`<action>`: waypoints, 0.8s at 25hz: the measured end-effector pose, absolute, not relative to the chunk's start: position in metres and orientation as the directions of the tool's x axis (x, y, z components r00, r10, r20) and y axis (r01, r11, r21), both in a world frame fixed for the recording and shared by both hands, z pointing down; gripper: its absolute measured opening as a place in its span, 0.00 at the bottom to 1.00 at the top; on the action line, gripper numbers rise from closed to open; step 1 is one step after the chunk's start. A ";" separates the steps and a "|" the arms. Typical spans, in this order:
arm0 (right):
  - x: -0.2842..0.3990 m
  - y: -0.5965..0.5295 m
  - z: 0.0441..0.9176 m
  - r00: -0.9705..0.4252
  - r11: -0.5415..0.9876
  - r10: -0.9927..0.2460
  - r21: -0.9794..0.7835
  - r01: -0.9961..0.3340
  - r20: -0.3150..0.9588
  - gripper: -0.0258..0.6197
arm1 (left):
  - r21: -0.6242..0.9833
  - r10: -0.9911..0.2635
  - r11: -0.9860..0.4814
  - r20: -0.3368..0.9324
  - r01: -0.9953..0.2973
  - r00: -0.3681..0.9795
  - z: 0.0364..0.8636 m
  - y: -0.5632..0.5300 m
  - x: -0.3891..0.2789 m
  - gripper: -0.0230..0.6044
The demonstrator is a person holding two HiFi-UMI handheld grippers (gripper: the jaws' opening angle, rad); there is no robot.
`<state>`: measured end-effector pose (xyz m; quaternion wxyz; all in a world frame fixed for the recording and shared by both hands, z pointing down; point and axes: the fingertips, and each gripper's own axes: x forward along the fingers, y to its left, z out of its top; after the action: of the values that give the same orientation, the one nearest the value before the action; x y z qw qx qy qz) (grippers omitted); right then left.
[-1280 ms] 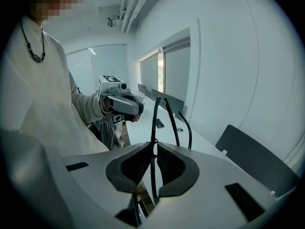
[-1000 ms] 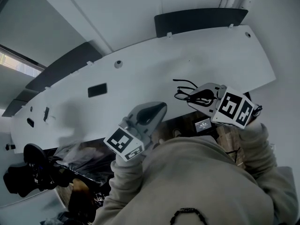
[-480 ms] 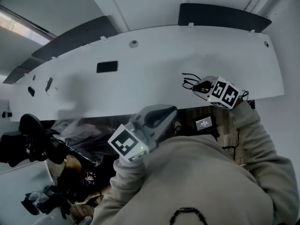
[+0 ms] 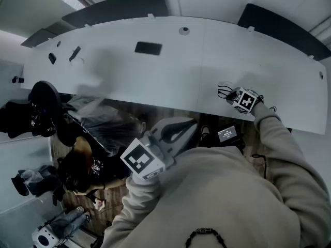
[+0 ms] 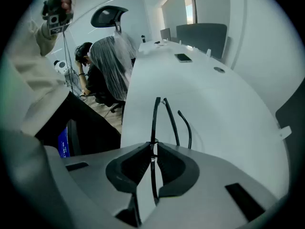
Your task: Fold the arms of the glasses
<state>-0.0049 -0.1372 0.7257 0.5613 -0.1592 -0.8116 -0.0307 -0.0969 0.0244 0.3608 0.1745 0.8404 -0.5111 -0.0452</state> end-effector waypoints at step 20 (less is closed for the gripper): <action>-0.011 -0.121 0.768 -0.215 0.900 0.288 -0.187 0.393 0.933 0.13 | 0.362 -0.900 -0.355 0.119 -0.862 0.420 0.367 0.046 -0.111 0.05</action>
<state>-0.0114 -0.1214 0.7682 0.5869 -0.2187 -0.7783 -0.0448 -0.1110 0.0457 0.3666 0.1878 0.8215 -0.5361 -0.0500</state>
